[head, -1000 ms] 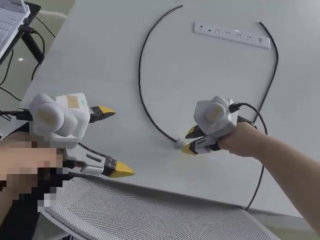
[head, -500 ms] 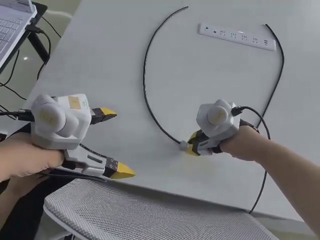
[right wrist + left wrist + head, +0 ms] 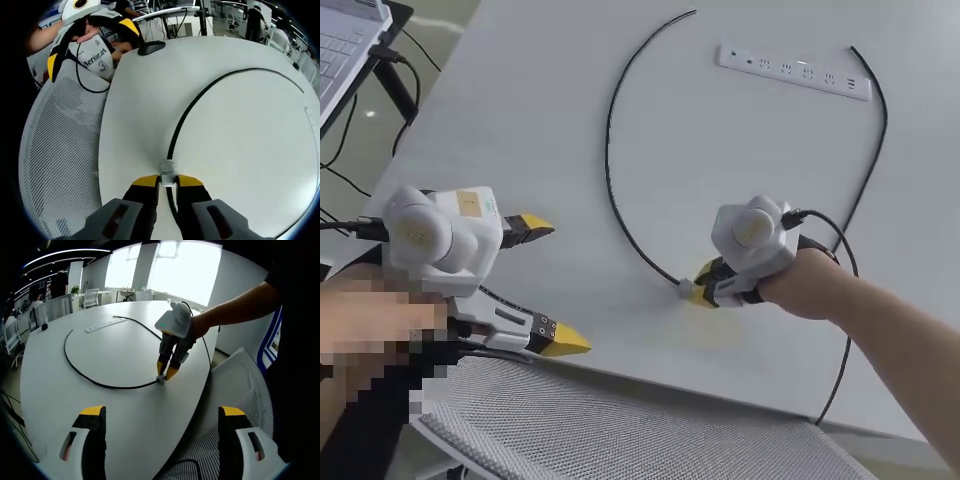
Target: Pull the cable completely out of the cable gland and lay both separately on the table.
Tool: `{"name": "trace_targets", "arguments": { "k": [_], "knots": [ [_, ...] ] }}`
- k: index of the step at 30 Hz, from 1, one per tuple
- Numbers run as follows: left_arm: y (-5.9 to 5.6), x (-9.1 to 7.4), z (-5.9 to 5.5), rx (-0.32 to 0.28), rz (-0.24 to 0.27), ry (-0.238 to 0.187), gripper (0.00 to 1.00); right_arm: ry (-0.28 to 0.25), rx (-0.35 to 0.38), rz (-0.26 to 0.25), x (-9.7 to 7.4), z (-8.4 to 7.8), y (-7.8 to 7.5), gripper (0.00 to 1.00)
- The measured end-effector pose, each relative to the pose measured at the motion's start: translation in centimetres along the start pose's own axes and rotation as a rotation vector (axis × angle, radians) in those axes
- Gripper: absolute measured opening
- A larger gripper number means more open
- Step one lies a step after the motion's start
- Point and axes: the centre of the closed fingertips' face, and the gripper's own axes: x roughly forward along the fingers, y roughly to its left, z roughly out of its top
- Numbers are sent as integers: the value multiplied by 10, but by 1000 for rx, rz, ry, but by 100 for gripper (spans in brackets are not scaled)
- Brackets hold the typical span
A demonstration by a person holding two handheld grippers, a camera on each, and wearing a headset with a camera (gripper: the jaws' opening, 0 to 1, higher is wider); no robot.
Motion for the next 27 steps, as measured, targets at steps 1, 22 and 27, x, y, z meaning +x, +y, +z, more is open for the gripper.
{"name": "trace_targets", "arguments": {
  "k": [1,22,27],
  "knots": [
    [0,0,0,0,-1,1,93,-1,-1,-3,-1,0,0,9],
    [-7,17,22,35,-21,-20,93,-49,3,-39,-39,13,5,8],
    [-8,24,30,45,-31,-29,92,-61,-1,-46,-51,16,10,7]
  ]
}}
